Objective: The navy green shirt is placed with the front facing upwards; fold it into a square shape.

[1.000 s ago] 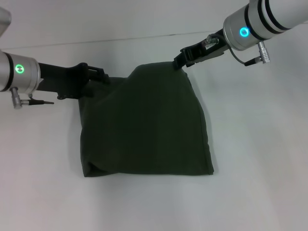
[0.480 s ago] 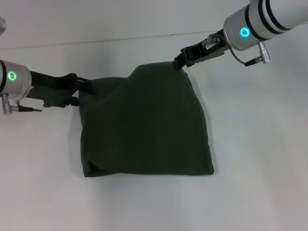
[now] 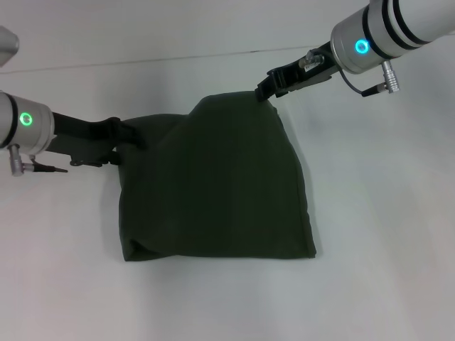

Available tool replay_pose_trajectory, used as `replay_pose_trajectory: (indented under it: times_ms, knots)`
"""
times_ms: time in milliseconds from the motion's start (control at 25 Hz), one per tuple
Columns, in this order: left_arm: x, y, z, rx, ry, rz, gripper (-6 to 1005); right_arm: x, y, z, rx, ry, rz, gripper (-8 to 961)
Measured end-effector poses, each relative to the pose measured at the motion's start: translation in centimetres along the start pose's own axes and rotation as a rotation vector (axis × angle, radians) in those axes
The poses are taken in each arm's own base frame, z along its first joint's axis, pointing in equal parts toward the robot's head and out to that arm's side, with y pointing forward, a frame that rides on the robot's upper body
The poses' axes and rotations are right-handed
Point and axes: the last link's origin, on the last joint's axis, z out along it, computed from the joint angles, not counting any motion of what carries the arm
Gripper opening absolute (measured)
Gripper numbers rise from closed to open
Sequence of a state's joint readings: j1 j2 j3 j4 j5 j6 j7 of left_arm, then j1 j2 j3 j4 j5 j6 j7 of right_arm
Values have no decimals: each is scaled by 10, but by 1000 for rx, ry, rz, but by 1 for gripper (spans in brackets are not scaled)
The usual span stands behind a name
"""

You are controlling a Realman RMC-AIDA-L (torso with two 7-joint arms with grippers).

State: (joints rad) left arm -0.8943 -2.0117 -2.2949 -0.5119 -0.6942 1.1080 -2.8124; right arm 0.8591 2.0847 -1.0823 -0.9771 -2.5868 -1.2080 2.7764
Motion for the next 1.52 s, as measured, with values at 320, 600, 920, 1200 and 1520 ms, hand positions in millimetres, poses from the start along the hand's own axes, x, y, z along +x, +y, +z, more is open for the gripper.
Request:
replay_pose_trajectory:
  times_ms: [320,600,920,1200,1520]
  knots:
    - [-6,4,7,-2,-25,10,627,2,-1,0,0,2,3,366]
    - [-5,8,11,-4,-12,14,608,2,-1,1,2,1,2,366]
    - [-1,11,13,16,2,53,578,1,-2,1,4,-9,5,366]
    - [-2,12,13,25,-13,62,308,-1,-1,1,6,-16,1,366]
    - [5,11,7,17,15,62,49,2,-3,2,5,-10,11,366]
